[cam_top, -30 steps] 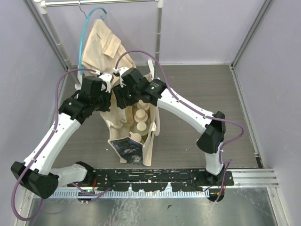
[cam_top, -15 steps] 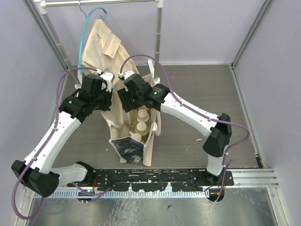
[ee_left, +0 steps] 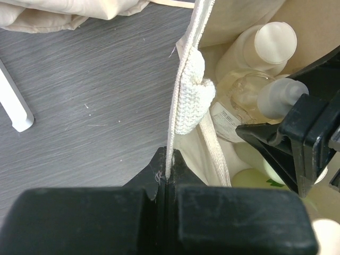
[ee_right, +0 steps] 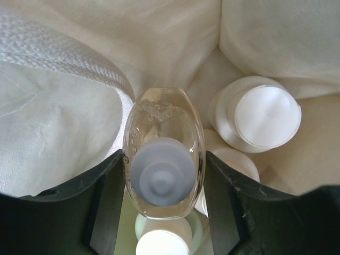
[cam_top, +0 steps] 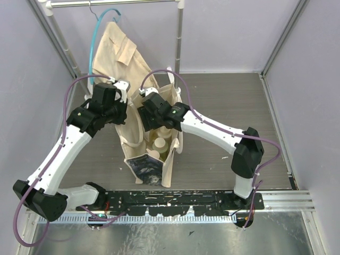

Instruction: Place the personal care products into the canvas bag

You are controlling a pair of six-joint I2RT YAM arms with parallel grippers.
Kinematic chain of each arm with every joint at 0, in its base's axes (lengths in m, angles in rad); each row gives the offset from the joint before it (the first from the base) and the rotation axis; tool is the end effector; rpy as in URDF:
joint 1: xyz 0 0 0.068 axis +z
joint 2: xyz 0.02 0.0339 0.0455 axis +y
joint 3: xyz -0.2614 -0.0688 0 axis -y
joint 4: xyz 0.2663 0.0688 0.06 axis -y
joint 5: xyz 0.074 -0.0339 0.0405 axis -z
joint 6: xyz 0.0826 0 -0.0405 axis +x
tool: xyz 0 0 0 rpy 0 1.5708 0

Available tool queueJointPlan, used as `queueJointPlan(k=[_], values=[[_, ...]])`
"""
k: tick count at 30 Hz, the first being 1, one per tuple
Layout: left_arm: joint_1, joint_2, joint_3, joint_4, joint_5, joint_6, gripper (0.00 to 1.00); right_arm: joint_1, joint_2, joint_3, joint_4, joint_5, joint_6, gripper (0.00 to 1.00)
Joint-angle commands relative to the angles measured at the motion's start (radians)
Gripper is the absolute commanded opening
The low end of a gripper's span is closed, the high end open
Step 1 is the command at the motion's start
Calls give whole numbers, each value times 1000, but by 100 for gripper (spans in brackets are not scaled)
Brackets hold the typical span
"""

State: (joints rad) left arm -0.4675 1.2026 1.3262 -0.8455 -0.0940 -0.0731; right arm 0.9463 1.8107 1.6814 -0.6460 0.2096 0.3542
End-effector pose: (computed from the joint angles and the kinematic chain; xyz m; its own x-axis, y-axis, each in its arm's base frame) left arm 0.2713 -0.1283 0.3465 -0.6165 0.2298 -0.7531 0.3417 0.9398 0.0070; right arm 0.2855 0.3668 0.2842 -0.6289 -0.2924 -0.7204 -0.5208 0.8464 0.1111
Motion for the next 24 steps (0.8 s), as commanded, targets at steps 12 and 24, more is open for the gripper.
queueJointPlan(k=[12,24], values=[[1,-6,51,8,-5,-1,0,44,82,77,-26,-22,-138,1],[1,-4,47,13,-5,-9,0,47,107,133,-89,-36,-156,71]])
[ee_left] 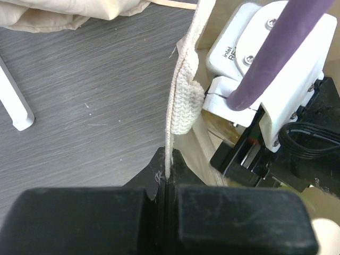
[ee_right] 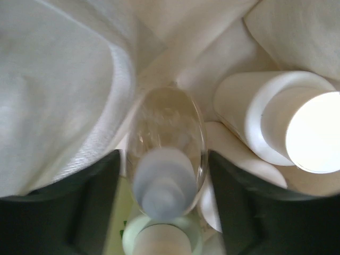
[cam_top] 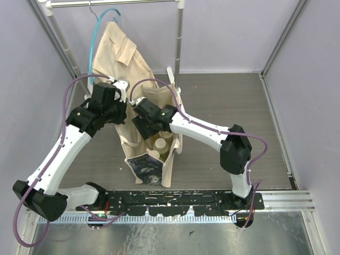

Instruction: Place the personal care products into the canvas bag

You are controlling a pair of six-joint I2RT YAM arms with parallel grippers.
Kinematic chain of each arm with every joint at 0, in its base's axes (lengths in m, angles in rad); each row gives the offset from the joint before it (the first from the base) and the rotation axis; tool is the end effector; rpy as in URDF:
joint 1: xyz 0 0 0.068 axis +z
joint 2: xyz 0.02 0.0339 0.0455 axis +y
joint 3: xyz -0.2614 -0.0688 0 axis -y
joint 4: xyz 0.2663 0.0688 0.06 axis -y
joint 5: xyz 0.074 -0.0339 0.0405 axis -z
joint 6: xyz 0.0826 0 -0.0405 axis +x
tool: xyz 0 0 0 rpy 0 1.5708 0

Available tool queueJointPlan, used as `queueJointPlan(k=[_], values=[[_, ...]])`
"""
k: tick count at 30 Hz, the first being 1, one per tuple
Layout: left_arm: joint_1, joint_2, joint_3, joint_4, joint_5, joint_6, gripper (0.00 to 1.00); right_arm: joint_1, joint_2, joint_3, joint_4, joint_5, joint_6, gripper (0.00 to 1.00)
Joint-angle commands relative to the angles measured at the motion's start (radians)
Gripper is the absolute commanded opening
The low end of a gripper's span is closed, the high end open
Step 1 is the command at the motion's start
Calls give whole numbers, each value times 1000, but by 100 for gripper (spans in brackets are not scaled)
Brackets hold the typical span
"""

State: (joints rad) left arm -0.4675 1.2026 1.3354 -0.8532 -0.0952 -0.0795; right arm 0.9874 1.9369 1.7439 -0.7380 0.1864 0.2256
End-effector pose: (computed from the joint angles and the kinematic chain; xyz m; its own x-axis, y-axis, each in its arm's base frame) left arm 0.2708 -0.1279 0.3491 -0.6176 0.2232 -0.7541 0.3369 0.9416 0.0028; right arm 0.2767 0.3914 0.2409 -0.6005 -0.5108 -0.6152 -0.6411 0.7674 -0.0114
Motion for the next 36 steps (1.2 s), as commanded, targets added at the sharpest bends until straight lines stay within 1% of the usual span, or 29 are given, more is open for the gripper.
queueJointPlan(k=[1,3,4,10,14,19,23,27,28,29,30,31,34,35,36], values=[[1,-2,38,22,-5,-3,0,6,-28,85,9,-15,-27,82],[0,-3,37,23,-5,-3,0,6,-46,127,18,-17,-29,98],[1,-1,38,23,-5,-3,0,6,-51,150,18,-17,-34,100],[1,3,43,24,-19,0,0,1,-62,324,-84,-27,-81,100],[0,-1,47,23,-27,0,0,-15,-91,419,-178,6,-90,100],[1,-1,51,55,-48,-2,0,-65,-174,430,-196,125,-97,100],[1,9,69,58,-57,-4,0,-155,-211,443,-178,132,-113,100],[1,5,80,62,-69,-6,0,-215,-238,450,-182,134,-156,100],[1,3,82,62,-70,-7,1,-234,-247,445,-182,132,-163,100],[1,4,85,63,-72,-7,3,-247,-254,441,-179,128,-167,100],[1,2,89,63,-74,-9,12,-263,-261,439,-173,118,-169,100],[1,2,94,64,-80,-12,24,-277,-269,440,-162,105,-170,100],[1,-3,111,76,-92,-16,72,-326,-290,453,-105,46,-162,100],[1,-4,122,82,-97,-19,88,-343,-296,456,-82,4,-158,100],[1,-5,129,88,-101,-19,100,-361,-300,459,-64,-22,-153,100]])
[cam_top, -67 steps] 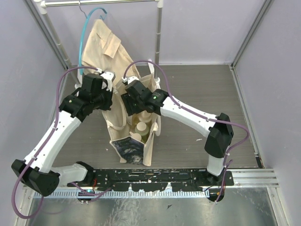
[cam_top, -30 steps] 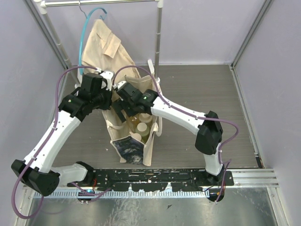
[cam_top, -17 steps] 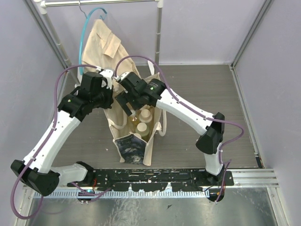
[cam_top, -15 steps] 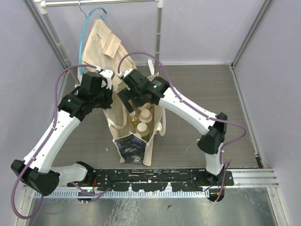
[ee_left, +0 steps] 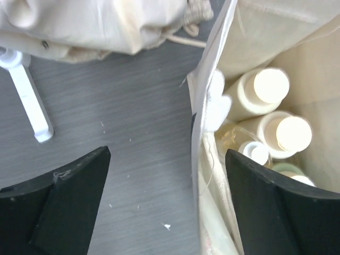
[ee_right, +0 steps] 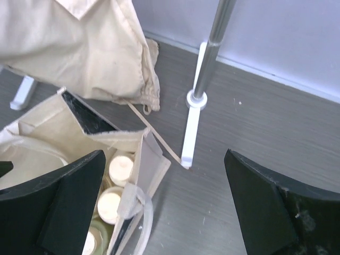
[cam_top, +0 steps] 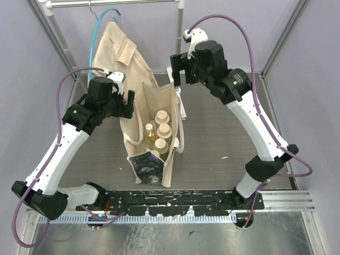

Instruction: Place the personal care products into the canvas bag

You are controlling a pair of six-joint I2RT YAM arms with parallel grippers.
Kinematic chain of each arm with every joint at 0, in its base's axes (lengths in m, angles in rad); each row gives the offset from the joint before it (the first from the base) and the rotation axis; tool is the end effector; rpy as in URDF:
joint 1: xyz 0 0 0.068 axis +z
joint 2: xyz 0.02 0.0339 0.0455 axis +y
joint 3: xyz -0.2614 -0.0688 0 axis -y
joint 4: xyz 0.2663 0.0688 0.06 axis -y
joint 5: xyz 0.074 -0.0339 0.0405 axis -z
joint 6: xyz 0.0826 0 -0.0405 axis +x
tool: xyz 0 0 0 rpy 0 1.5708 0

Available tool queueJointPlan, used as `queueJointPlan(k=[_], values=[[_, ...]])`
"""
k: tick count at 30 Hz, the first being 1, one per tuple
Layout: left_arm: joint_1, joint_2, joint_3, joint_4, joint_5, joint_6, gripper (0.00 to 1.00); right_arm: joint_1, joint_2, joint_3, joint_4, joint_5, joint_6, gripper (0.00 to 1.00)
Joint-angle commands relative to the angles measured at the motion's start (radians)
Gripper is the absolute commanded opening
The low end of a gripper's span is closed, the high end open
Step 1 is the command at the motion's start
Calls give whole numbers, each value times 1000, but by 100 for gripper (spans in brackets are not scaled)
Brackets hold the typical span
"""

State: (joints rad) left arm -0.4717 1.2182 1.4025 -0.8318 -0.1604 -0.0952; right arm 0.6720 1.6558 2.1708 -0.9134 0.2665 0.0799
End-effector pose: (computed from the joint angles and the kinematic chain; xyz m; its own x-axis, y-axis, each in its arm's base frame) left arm 0.2773 -0.1267 0.3728 -0.5667 0.1838 -0.8031 0.2825 0.9591 0.0201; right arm 0.3157 0.2233 0.4977 -0.3354 -0.1684 -0.9269 -0.3851 0.9225 -0.0283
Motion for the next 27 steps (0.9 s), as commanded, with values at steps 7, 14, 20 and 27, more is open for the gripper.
queueJointPlan(k=[7,14,20,27], values=[[5,-27,142,84,-160,-22,98,-230,-8,19,150,-140,11,100],[27,14,268,45,-310,-10,98,-467,-31,-116,181,-158,22,100],[208,156,403,-127,-173,-134,98,-601,-51,-244,194,-156,30,100],[249,255,457,-177,-184,-181,98,-680,-73,-381,223,-136,49,100]])
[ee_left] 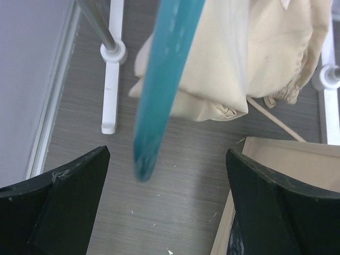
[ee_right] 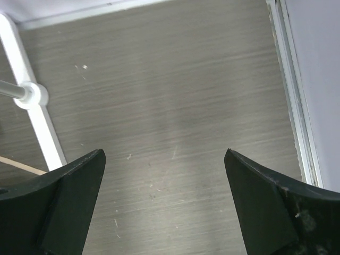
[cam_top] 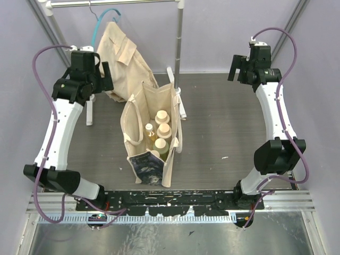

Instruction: Place the personal care products into the canvas bag

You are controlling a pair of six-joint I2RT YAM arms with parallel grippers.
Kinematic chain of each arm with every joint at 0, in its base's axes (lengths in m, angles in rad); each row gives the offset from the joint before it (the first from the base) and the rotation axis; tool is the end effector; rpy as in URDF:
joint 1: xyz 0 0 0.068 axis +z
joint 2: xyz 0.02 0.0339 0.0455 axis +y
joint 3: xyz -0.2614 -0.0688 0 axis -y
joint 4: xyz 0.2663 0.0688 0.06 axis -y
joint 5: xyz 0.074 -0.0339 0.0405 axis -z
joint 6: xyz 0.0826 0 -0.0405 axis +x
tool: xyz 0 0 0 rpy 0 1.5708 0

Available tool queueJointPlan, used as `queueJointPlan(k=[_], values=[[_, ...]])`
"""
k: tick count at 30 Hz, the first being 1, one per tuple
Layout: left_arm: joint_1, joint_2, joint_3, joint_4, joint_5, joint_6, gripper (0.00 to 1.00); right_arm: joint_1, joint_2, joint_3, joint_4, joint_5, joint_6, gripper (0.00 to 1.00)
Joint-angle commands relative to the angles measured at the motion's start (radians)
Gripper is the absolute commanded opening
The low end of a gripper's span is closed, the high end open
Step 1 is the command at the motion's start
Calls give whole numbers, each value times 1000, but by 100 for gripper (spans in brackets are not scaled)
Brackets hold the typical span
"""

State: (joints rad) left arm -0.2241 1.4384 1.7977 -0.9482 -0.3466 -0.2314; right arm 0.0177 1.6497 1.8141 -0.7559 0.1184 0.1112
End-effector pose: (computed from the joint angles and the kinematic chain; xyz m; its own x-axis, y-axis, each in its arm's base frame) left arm 0.3376 -0.0482 0.4382 -0.5119 -0.1046 -0.8527 -0.1888 0.9820 -0.0071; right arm 0.4231 -0.0023 0.3899 -0.5451 0.1006 -0.8323 0.1418 0.9895 0.0267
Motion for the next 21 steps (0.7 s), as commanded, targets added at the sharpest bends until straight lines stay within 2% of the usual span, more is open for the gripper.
queueJointPlan(k=[1,10,21], values=[[2,49,76,-73,-17,-52,98,-30,-69,-32,67,23,13,100],[-4,97,112,-164,-283,-118,98,-60,-55,-28,59,70,-33,100],[-7,73,80,-123,-253,-69,98,-61,-44,-16,51,70,-38,100]])
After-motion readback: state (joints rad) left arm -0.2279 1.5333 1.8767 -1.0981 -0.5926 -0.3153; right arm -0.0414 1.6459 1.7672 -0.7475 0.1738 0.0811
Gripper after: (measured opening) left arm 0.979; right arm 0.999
